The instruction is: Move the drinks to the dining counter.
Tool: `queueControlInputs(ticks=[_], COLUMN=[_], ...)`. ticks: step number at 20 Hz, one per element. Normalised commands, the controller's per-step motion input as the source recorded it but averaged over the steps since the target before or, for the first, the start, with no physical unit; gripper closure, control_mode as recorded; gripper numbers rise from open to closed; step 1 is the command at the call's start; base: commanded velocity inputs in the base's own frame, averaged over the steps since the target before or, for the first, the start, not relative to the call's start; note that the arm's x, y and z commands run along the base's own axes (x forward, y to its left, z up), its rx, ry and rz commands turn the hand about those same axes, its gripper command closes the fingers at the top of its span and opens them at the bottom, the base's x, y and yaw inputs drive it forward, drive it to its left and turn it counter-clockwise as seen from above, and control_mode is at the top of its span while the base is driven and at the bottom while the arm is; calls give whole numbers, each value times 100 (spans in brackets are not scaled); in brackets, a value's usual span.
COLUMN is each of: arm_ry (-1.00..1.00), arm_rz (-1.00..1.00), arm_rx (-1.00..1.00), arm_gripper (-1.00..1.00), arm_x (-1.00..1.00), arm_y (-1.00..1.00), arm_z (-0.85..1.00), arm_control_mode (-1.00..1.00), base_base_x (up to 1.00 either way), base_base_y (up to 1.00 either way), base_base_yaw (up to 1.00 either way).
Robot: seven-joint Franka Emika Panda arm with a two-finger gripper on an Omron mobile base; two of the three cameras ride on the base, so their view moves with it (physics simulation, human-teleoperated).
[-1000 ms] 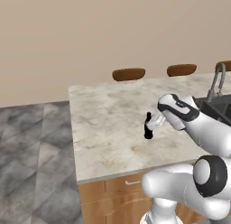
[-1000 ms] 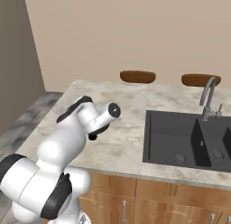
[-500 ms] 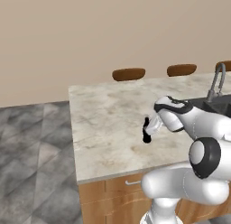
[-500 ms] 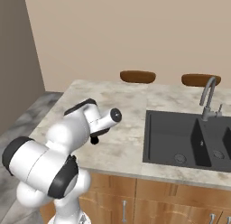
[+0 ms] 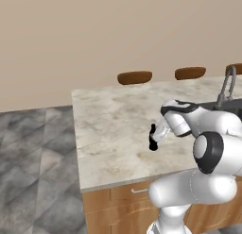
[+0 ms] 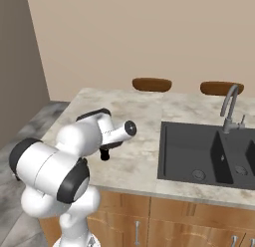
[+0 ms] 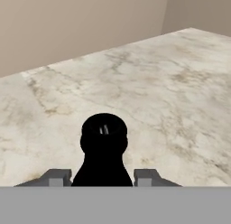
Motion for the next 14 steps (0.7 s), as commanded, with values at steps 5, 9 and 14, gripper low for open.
queueControlInputs(ticks=[5, 9, 14], arm_ry=[-8, -8, 0], arm_rz=[0, 0, 0], arm_rx=[0, 0, 0], arm_gripper=[100, 100, -100], arm_x=[0, 0, 0], arm_y=[0, 0, 0], arm_z=[-24, -23, 0], arm_control_mode=[-100, -100, -100], base_base_x=[0, 0, 0], base_base_y=[0, 0, 0], base_base_yaw=[0, 0, 0])
